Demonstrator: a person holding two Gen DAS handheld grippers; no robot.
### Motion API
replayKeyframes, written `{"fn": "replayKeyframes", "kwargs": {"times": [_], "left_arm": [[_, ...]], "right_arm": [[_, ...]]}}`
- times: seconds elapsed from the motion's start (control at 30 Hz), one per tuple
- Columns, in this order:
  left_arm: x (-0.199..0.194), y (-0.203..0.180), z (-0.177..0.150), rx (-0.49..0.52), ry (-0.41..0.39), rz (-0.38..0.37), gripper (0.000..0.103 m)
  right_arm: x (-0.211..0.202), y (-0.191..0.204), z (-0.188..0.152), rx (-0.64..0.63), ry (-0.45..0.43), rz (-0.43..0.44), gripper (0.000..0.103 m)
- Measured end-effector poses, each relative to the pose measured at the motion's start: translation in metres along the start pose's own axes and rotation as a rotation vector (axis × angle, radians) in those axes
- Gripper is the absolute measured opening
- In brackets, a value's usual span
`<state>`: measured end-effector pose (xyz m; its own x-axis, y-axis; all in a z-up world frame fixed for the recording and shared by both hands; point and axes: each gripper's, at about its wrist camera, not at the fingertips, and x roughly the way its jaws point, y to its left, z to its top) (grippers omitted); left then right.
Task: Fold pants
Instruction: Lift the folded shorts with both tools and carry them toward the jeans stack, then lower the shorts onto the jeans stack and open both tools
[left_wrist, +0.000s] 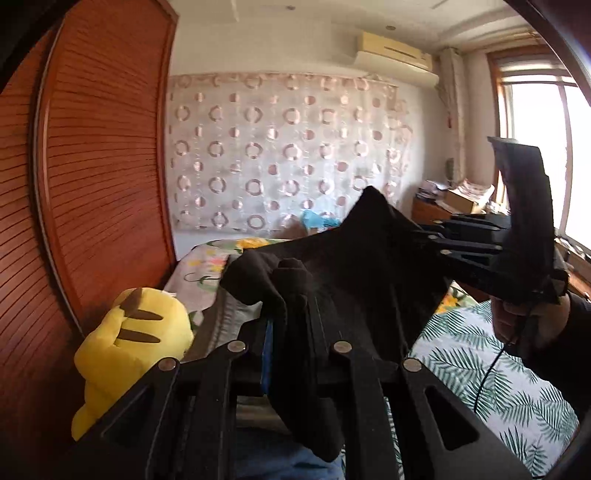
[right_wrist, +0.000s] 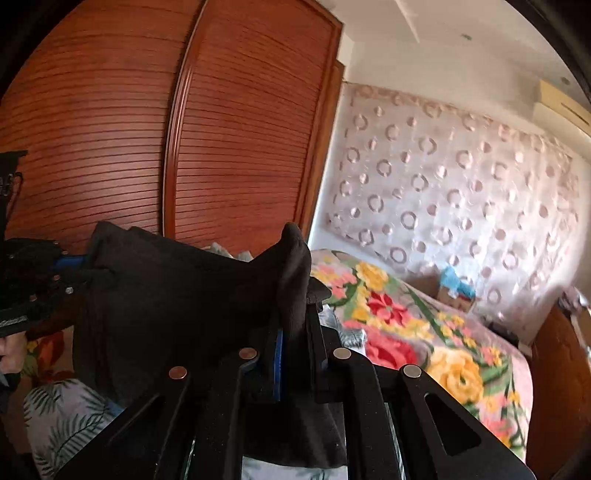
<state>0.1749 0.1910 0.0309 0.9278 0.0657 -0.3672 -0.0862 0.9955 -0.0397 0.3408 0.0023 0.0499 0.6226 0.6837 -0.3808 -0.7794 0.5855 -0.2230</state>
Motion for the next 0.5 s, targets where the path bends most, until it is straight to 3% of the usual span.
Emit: {"fn": "replayKeyframes", "kwargs": {"times": [0.27,0.5], "left_arm": [[0.004,0.021,-0.017,-0.096,-0.002,0.065,0.015],[0.006,0.024,-0.034,-0.141,0.020,0.087,0.016]], "right_arm": [[0.058,-0.006,0.011,-0.110,-0.003,0.064,0.010],[0.089,-0.008,0.003,-0.127,0.035,0.097,0.010]]}}
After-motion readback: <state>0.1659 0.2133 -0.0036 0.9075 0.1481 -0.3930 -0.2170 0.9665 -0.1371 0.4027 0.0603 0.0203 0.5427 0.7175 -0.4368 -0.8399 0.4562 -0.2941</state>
